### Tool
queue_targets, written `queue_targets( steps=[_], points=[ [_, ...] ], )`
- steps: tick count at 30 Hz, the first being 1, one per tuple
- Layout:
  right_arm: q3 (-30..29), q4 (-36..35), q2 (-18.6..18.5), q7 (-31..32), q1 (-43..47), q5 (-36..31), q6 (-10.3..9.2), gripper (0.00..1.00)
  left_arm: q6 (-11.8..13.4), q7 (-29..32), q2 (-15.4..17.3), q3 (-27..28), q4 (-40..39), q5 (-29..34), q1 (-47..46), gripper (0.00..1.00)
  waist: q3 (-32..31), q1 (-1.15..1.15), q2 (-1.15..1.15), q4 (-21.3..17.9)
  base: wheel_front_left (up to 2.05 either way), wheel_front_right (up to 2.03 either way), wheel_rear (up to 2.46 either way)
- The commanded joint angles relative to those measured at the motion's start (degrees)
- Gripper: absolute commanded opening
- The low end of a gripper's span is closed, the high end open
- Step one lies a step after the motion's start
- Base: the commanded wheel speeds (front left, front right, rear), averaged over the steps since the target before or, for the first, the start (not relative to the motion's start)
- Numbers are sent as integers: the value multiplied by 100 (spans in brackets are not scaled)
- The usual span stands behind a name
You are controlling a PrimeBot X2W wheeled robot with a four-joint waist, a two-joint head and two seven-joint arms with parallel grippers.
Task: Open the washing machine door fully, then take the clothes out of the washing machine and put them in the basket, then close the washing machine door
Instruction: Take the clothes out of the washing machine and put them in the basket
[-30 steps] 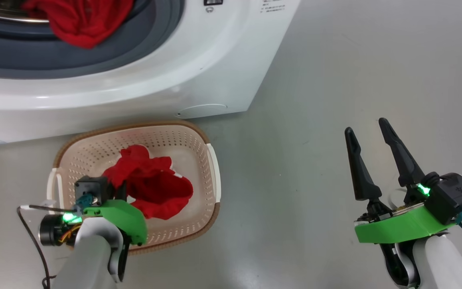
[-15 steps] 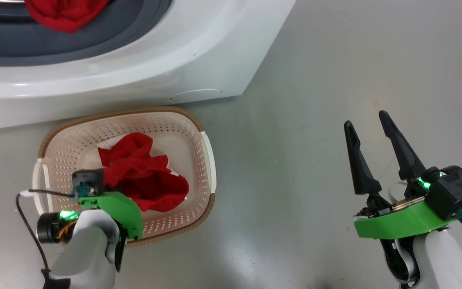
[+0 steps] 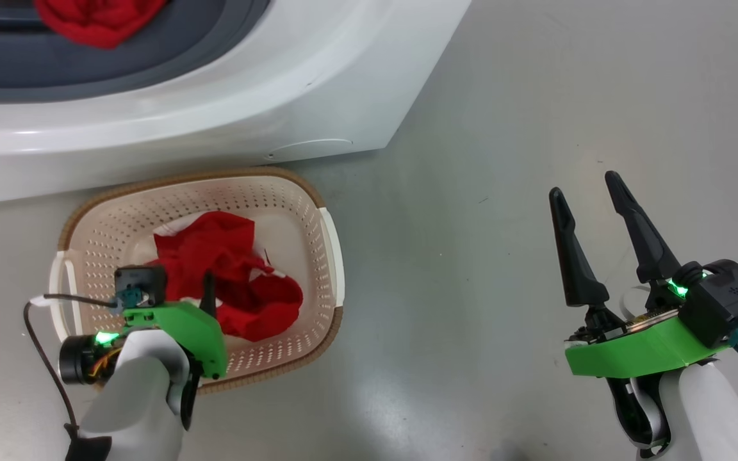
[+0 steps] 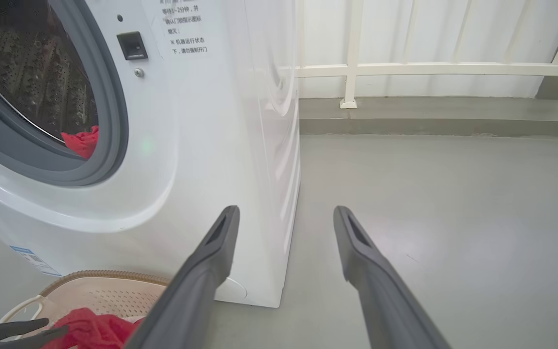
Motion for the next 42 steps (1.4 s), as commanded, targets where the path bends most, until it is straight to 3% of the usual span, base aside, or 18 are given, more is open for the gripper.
queue_targets(
  steps=[1,18,27,42],
  points=[
    [121,-111,-36,-36,-86,47,36,100,-29,-9,100,95,-8,-37,37,100,-32,0,0,18,0,0,0],
    [88,0,-36,-36,44,92,36,100,-235,-76,65,139,-292,-266,263,100,-666,0,0,320,0,0,0],
    [50,65,-36,-36,142,40,36,100,-209,-80,48,553,-1690,-404,775,100,-1101,0,0,474,0,0,0],
    [-53,123,-36,-36,367,-156,36,100,-61,-80,26,1106,-4200,86,1960,100,-1756,0,0,602,0,0,0]
  ],
)
